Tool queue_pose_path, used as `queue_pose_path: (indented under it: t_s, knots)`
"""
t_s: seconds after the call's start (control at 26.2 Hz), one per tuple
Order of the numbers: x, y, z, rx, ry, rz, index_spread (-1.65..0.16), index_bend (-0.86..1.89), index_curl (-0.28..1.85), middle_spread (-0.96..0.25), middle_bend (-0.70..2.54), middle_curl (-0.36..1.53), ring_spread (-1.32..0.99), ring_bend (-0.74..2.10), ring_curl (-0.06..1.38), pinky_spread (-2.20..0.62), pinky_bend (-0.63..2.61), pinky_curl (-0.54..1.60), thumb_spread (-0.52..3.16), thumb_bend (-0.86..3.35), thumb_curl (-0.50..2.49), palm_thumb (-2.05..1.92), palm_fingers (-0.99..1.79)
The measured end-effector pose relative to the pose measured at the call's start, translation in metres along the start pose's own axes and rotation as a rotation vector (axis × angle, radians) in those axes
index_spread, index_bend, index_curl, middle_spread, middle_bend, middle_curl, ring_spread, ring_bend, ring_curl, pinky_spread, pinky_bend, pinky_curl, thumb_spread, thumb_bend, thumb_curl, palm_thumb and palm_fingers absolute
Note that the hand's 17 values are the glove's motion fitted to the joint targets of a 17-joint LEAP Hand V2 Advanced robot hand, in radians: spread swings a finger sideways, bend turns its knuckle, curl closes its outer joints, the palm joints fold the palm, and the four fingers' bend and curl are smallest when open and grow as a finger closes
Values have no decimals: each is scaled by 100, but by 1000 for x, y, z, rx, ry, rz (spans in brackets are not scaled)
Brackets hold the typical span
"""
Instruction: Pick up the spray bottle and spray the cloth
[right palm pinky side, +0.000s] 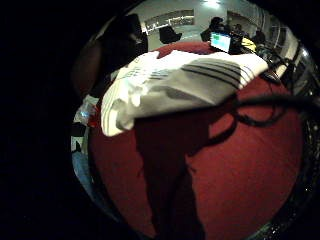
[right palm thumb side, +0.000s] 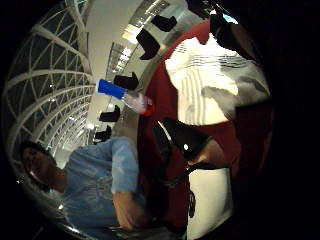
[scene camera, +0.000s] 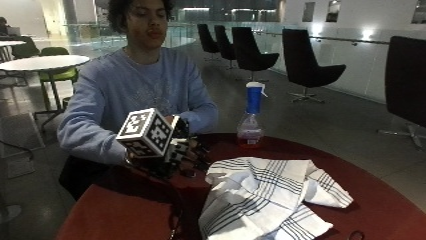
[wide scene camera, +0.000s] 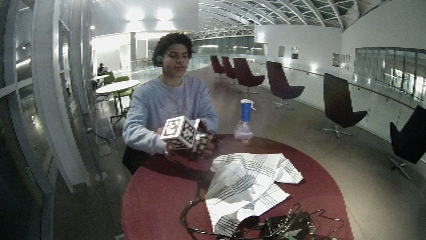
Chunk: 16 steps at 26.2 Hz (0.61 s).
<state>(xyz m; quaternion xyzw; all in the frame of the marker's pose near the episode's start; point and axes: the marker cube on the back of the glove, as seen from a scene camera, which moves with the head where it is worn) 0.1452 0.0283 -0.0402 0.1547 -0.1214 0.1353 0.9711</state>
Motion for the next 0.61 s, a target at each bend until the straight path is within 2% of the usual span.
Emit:
queue_pose_path:
  t_s: [0.27, 0.61]
  knots:
    - [49, 28, -24, 31, 125, 52, -31, 21, 36, -4, 28, 41, 0, 33, 33, 22, 13, 28, 103, -2, 35, 61, 70]
    - [62, 39, -32, -11, 243, 44, -30, 21, 39, -4, 27, 41, 0, 30, 32, 22, 13, 25, 107, -2, 35, 64, 70]
